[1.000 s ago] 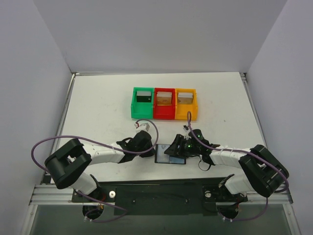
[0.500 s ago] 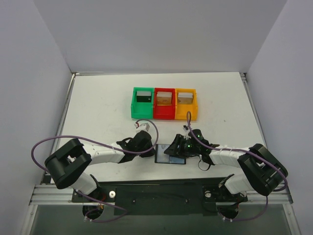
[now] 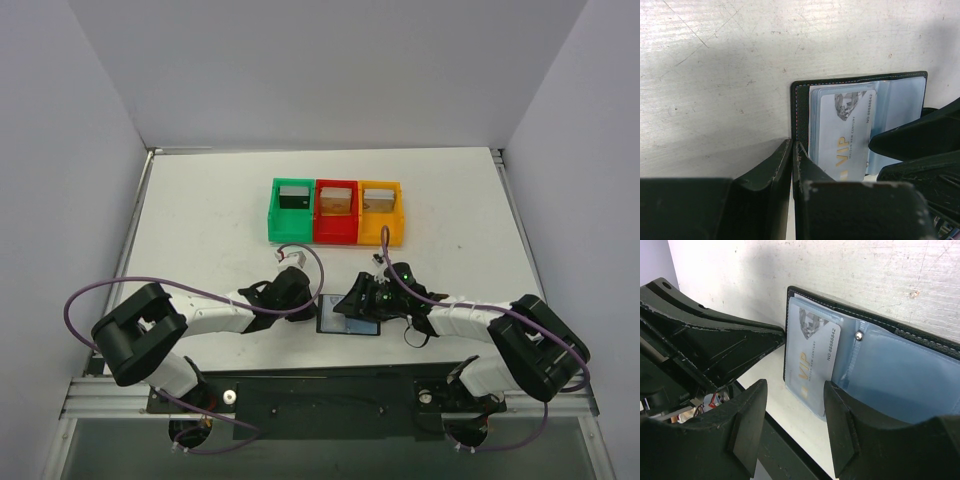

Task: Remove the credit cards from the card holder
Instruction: Remove the credit card from the card holder.

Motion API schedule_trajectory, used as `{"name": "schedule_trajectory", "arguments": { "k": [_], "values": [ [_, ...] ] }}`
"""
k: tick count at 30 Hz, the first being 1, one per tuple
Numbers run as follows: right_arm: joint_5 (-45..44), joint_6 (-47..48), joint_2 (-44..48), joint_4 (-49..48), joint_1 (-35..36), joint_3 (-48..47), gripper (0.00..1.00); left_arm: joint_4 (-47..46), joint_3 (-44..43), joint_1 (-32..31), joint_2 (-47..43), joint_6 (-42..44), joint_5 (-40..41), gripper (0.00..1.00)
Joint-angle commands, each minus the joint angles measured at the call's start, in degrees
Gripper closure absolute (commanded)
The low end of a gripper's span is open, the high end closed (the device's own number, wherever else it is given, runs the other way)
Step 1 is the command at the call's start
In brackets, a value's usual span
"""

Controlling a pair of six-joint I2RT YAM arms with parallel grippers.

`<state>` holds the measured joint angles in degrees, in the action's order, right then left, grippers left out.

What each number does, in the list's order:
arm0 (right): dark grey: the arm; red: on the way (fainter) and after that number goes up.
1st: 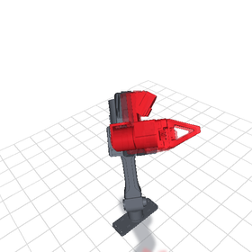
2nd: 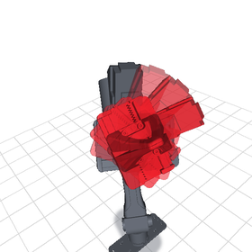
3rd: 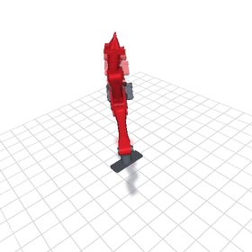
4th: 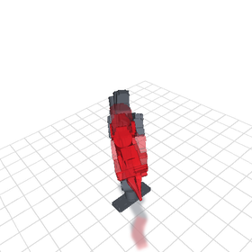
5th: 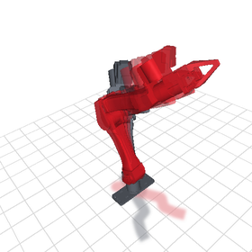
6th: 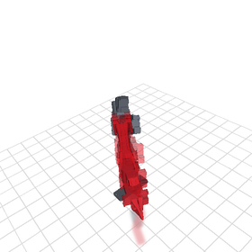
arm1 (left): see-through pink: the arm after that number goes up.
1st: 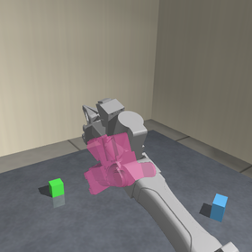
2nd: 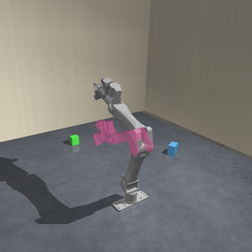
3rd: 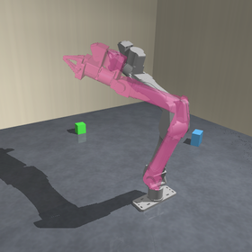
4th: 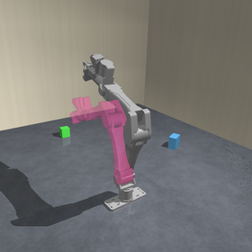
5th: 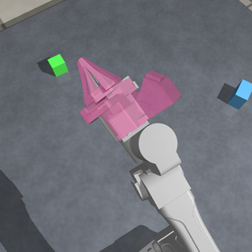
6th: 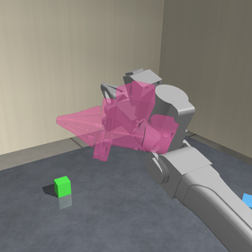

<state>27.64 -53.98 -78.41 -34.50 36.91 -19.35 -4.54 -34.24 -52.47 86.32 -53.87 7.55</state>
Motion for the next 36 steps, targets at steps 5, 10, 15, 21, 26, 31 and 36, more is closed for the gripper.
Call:
{"name": "schedule_trajectory", "arguments": {
  "k": [5,10,15,21,26,31,36],
  "values": [
    [-1.0,0.7,1.0,-0.5,0.5,-1.4,0.55,6.3,1.3,-0.7,1.8,0.3,0.5,0.84],
    [-0.9,0.8,1.2,-0.3,0.5,-1.3,0.55,6.4,1.4,-0.7,1.7,0.2,0.5,0.84],
    [-0.8,0.8,0.6,-0.5,0.5,-1.3,0.55,6.2,1.3,-0.7,1.7,0.3,0.5,0.84],
    [-1.4,1.2,1.0,0.4,0.4,-1.0,0.56,6.6,1.1,-0.7,1.5,0.3,0.5,0.84],
    [-1.4,1.2,1.2,0.7,0.4,-0.9,0.55,6.7,1.1,-0.7,1.5,0.3,0.6,0.84],
    [-1.4,1.4,0.8,1.0,0.4,-1.0,0.55,6.8,0.9,-0.7,1.5,0.4,0.5,0.84],
    [-0.7,0.4,0.1,-0.7,0.4,-0.6,0.54,6.6,0.9,-0.7,1.6,0.4,0.4,0.84]
  ]
}}
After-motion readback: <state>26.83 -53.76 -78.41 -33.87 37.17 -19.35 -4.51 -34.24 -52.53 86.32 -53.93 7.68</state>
